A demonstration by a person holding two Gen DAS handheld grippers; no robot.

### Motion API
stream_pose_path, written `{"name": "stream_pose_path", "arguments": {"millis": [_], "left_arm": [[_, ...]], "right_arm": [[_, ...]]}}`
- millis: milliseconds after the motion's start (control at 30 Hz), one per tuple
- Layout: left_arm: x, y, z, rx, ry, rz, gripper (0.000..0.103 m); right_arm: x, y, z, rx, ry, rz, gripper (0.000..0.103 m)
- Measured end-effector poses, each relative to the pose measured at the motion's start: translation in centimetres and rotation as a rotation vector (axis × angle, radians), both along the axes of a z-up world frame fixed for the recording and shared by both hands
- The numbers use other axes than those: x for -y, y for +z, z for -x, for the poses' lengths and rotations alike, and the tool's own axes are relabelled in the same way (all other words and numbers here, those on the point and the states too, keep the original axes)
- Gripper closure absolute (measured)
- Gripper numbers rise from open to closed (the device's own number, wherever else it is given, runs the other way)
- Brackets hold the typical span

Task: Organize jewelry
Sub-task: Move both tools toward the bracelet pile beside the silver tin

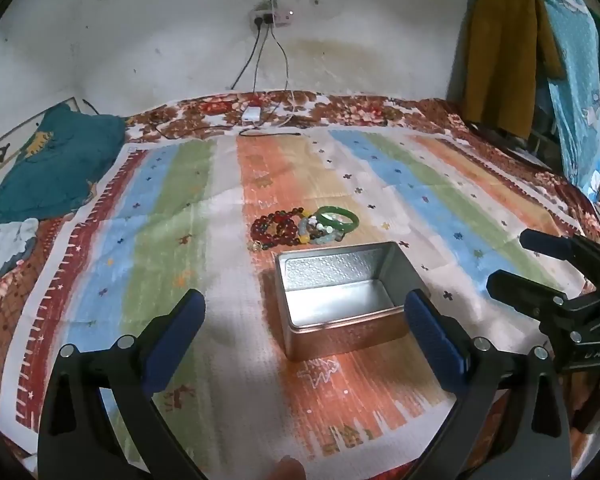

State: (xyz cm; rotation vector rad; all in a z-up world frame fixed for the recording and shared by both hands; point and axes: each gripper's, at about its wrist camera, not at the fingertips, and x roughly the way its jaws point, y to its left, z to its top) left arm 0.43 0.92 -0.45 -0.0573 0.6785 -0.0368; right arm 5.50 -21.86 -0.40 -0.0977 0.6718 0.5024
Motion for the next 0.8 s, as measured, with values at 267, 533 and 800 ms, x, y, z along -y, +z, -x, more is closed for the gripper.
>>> {"name": "stream_pose_path", "arguments": {"millis": [267,533,800], "left_arm": [[-1.2,-0.4,-0.5,-0.026,-0.004,0.003,0.005],[-0.4,-0.6,-0.4,-0.054,0.039,0.001,0.005],[-0.7,-0.6,-0.4,-0.067,0.055,0.000,0.006]], "right_arm": [[0.0,0.0,0.0,0.000,0.001,0.003,0.004],[0.1,-0.2,-0.1,-0.002,0.002,0.005,0.004],[-0.3,0.2,-0.1,-0.004,0.002,0.009,0.004]]}}
